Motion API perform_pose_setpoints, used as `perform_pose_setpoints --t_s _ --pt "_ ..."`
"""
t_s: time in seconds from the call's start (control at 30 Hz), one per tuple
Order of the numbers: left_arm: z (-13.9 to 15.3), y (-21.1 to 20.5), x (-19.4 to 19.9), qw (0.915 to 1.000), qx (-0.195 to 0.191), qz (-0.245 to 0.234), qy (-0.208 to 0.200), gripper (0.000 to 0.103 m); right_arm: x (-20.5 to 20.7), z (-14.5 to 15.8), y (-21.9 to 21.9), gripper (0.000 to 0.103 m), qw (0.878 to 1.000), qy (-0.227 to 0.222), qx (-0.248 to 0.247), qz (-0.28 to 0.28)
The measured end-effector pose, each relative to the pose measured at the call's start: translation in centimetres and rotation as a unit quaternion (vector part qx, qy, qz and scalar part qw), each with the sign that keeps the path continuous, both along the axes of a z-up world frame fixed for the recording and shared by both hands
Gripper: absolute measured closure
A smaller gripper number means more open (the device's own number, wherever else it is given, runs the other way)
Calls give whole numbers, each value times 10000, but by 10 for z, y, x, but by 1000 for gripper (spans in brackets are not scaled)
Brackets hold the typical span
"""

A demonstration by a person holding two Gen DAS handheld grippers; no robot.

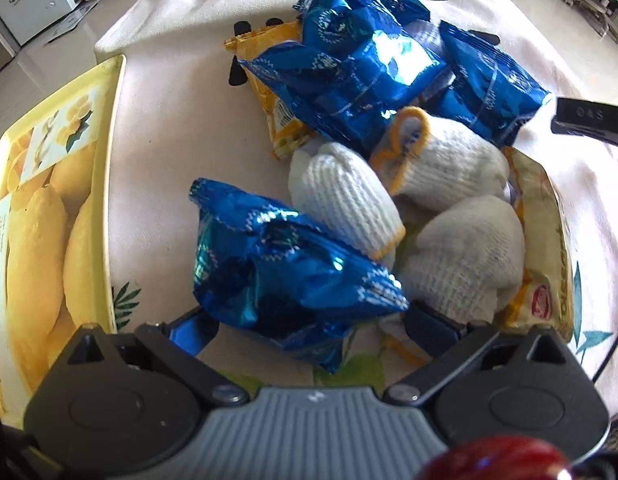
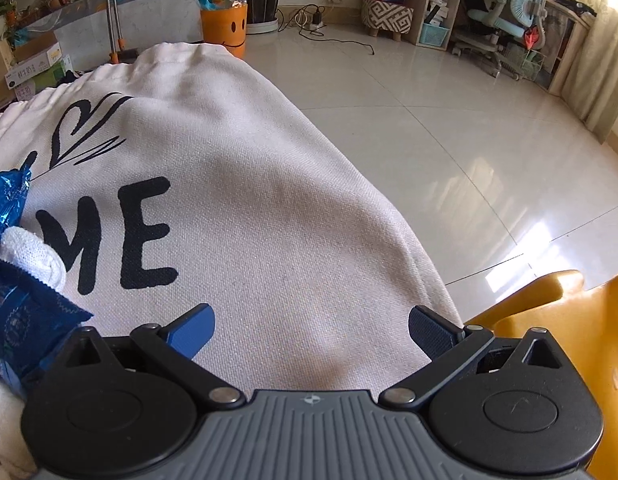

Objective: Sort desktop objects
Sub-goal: 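Move both tools toward the pile of packets and gloves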

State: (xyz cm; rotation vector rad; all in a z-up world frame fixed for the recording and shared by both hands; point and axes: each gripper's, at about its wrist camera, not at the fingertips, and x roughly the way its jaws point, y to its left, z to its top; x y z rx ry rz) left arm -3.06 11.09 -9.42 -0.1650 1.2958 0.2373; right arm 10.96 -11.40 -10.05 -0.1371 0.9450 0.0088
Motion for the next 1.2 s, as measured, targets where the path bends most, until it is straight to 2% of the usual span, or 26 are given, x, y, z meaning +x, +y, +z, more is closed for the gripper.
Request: perform_pose_setpoints --t_s 0.17,0.3,0.4,0.57,0.77,0.93,1.2 --pt "6 6 2 9996 106 116 -221 1 -22 32 -2 0 9998 1 -221 -1" --pt "10 5 -3 9997 -74 71 -225 1 -49 51 4 0 9995 28 -267 194" --pt "18 6 -9 9996 -75 16 -269 1 -65 59 8 0 9988 287 -168 369" --pt "37 11 -23 9984 -88 15 -564 1 -88 60 13 0 9974 630 82 329" --pt "43 24 -39 9970 -176 270 -706 1 -114 69 21 0 9981 381 74 480" --pt "48 29 -51 9952 -250 324 -888 1 -129 72 24 0 9984 387 -37 417" --pt "50 21 -73 9946 -191 349 -958 1 -145 74 21 0 9973 445 370 460"
